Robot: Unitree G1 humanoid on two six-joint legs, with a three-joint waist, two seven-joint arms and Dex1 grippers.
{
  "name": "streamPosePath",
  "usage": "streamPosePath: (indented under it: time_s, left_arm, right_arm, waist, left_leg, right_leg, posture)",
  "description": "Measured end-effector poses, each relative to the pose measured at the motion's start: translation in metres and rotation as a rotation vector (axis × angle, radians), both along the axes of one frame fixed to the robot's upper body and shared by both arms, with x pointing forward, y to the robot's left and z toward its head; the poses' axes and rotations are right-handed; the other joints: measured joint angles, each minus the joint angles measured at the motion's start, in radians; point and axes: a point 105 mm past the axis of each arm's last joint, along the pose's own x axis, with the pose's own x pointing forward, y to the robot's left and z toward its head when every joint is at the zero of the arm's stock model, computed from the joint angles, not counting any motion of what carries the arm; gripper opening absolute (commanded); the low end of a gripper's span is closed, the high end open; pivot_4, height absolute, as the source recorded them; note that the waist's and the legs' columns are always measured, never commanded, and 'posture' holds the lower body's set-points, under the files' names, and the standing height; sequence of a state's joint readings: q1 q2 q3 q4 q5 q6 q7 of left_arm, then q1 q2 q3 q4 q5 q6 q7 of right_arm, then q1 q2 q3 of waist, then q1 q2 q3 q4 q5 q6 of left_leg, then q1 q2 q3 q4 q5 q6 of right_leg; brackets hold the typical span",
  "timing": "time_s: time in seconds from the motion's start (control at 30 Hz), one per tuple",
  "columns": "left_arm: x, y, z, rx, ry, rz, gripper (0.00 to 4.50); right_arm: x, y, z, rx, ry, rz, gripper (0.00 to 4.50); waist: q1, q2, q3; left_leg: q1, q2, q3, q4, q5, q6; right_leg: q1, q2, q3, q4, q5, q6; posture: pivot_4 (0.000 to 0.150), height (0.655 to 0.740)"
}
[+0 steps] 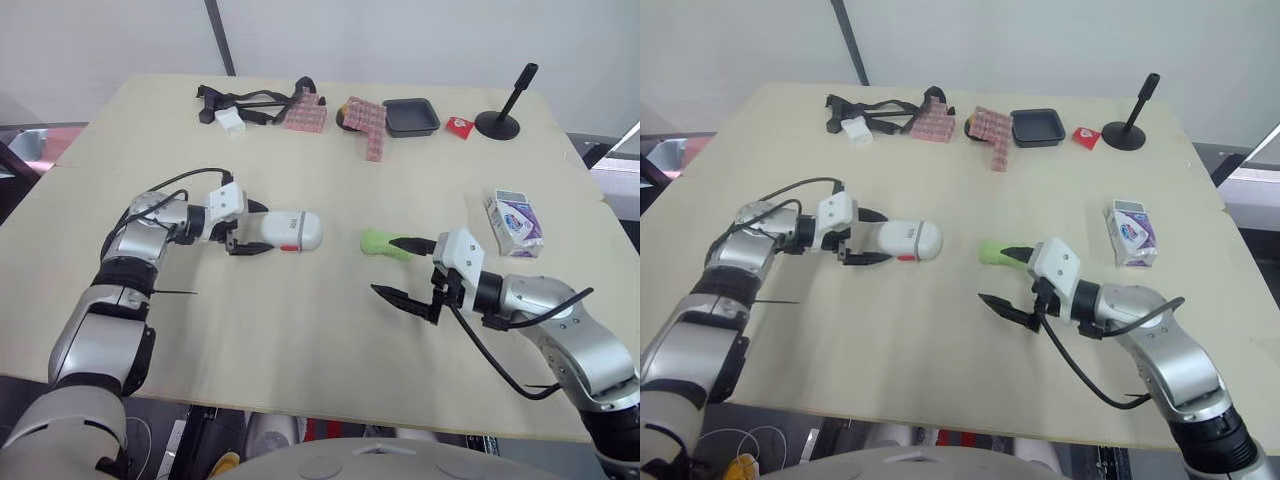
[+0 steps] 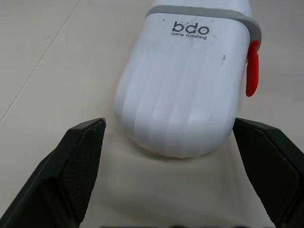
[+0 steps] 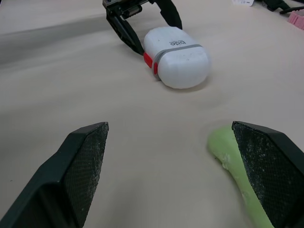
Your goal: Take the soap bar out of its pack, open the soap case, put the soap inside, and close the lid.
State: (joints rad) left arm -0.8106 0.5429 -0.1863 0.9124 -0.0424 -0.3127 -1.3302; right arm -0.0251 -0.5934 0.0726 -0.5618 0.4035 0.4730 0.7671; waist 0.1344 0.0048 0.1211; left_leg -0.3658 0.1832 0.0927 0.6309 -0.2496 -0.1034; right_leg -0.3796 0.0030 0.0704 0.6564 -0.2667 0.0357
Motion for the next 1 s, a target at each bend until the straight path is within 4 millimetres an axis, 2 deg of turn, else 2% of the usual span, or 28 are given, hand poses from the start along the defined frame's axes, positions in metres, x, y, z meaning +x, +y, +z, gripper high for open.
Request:
streamPosePath:
  time_s: [0.23,0.53,0.57,0.63,1.0]
  left_arm:
    - [0.001,-0.019,-0.006,0.01,0.036,-0.067,4.5]
    - [0.0,-0.022,-0.006,0.022,0.05,-0.099,4.5]
    - [0.0,-0.024,-0.006,0.019,0.049,-0.099,3.96]
    - [0.001,-0.026,-0.007,0.009,0.053,-0.098,3.47]
    - [-0.004,-0.027,-0.007,0.008,0.044,-0.123,3.47]
  right_arm:
    - [-0.001,-0.001,-0.001,-0.005,0.001,-0.018,4.47]
    - [-0.001,-0.003,-0.002,-0.013,0.004,-0.03,4.47]
    - [-0.001,-0.003,-0.002,-0.014,0.003,-0.031,4.5]
    - [-0.001,-0.003,-0.003,-0.019,0.002,-0.033,4.5]
    - [0.005,-0.004,-0.001,-0.037,0.008,-0.048,4.5]
  waist:
    - [-0.001,-0.001,0.0]
    - [0.0,-0.001,0.0]
    - [0.0,-0.001,0.0]
    - [-0.001,-0.001,0.0]
    - [-0.003,-0.001,0.0]
  left_leg:
    - [0.0,0.0,0.0,0.0,0.0,0.0]
    - [0.0,0.0,0.0,0.0,0.0,0.0]
    - [0.0,0.0,0.0,0.0,0.0,0.0]
    - [0.0,0.0,0.0,0.0,0.0,0.0]
    - [0.0,0.0,0.0,0.0,0.0,0.0]
  right_leg:
    - [0.0,0.0,0.0,0.0,0.0,0.0]
    - [0.0,0.0,0.0,0.0,0.0,0.0]
    - [0.0,0.0,0.0,0.0,0.0,0.0]
    - [0.0,0.0,0.0,0.0,0.0,0.0]
    - [0.0,0.0,0.0,0.001,0.0,0.0]
  posture:
    - [0.15,0.74]
    - [0.15,0.74]
    - [0.15,0.74]
    - [0.15,0.74]
    - [0.15,0.74]
